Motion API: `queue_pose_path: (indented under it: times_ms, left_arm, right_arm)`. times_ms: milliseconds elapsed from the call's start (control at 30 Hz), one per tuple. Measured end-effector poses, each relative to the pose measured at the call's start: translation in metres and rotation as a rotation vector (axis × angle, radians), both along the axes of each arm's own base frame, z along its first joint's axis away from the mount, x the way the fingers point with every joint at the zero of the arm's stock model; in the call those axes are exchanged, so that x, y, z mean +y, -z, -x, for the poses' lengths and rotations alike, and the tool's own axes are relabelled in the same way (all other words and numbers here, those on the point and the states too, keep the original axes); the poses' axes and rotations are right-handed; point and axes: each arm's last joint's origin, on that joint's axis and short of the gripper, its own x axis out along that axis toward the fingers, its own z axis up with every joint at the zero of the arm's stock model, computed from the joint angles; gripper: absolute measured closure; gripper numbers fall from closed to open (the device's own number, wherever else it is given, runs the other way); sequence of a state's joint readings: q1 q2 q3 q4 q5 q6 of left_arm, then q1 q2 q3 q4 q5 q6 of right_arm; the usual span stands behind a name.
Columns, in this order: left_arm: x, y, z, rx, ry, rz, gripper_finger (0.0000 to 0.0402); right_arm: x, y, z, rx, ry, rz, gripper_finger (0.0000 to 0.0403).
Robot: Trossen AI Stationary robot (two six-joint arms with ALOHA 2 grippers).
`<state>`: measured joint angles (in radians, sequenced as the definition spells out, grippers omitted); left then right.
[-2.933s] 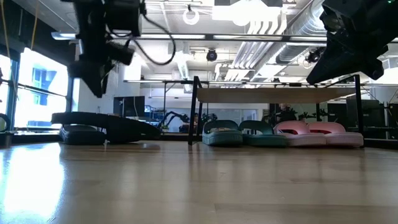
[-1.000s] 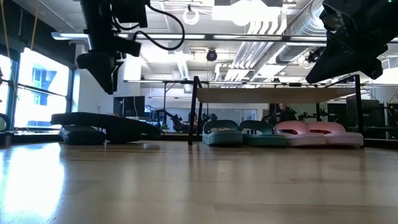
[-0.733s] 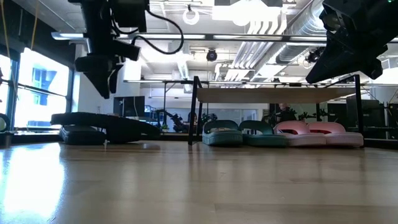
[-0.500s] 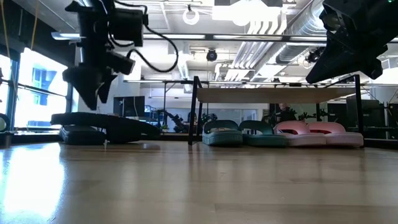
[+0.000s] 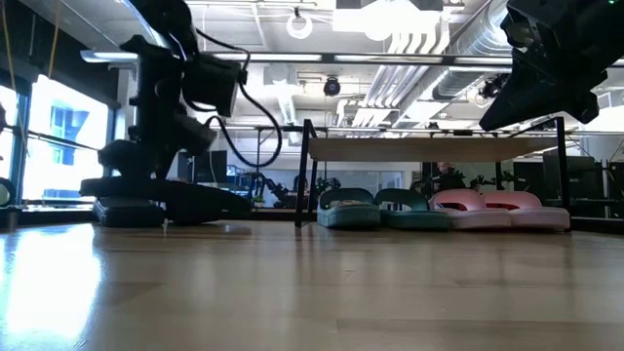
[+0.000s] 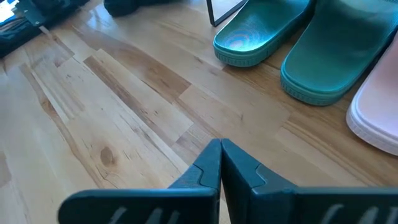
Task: Pick and place slides into the shelf
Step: Put the right black slide on the shelf
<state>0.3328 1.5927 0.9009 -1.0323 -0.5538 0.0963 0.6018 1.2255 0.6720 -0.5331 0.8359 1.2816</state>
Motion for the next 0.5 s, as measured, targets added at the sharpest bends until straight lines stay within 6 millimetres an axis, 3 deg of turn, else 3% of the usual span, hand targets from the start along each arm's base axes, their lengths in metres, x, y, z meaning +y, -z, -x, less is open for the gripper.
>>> queue_pose_path:
  times_ms: [267, 500]
  left_arm:
    - [0.004, 0.016, -0.006, 0.075, 0.013, -0.079, 0.0082]
    - [0.007, 0.016, -0.006, 0.063, -0.027, -0.168, 0.0083]
  right_arm:
    - [0.000, 0.000, 0.000, -0.011, 0.005, 0.004, 0.0402]
    - [0.000, -0.001, 0.000, -0.012, 0.005, 0.003, 0.0402]
